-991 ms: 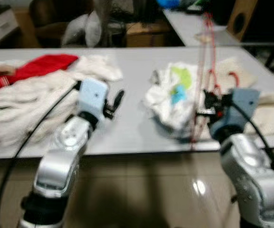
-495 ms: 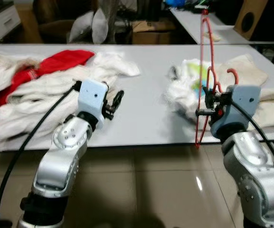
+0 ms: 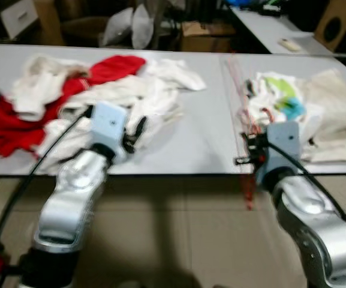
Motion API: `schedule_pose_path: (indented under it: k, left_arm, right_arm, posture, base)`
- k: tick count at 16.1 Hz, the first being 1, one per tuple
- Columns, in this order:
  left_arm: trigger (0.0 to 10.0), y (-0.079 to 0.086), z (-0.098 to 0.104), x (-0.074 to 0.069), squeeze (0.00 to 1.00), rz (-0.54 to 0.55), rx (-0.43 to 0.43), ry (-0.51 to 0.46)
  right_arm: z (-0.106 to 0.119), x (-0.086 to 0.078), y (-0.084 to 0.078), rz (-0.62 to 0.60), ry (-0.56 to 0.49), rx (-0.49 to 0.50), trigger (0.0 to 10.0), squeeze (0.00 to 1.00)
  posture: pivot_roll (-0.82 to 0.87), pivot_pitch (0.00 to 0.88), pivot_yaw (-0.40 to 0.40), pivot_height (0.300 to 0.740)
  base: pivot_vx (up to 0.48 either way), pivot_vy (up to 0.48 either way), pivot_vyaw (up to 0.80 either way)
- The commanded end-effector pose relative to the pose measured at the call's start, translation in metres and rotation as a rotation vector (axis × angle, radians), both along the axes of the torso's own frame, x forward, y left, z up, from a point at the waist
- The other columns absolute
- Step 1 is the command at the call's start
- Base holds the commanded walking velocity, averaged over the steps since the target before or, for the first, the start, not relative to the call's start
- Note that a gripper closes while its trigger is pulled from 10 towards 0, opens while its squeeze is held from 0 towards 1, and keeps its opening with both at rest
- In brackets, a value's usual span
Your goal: Hang hanger
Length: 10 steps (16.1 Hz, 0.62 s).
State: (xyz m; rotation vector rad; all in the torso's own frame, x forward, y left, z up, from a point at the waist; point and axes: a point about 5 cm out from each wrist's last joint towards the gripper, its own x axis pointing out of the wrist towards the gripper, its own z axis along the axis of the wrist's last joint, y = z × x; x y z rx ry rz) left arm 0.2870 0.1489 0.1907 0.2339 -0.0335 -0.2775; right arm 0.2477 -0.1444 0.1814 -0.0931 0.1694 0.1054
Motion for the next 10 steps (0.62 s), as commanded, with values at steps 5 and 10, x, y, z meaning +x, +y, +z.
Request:
schedule_pose_path:
  k: [5, 10]
  left_arm:
    - [10.0, -0.0004, 0.001, 0.0008, 0.0, 0.009, 0.0, -0.004]
    - [10.0, -0.0032, 0.0035, 0.0021, 0.0, -0.004, -0.008, -0.037]
  right_arm:
    - [-0.0023, -0.0028, -0.0071, -0.028, -0.042, -0.047, 10.0, 0.0]
    - [-0.0041, -0.0051, -0.0079, -0.062, -0.067, 0.036, 10.0, 0.0]
  posture:
    - [0.01, 0.018, -0.019, 0.74]
    - [0.0, 0.02, -0.015, 0.74]
  base:
    - [0.0, 0.325, 0.0]
    - [0.0, 0.259, 0.0]
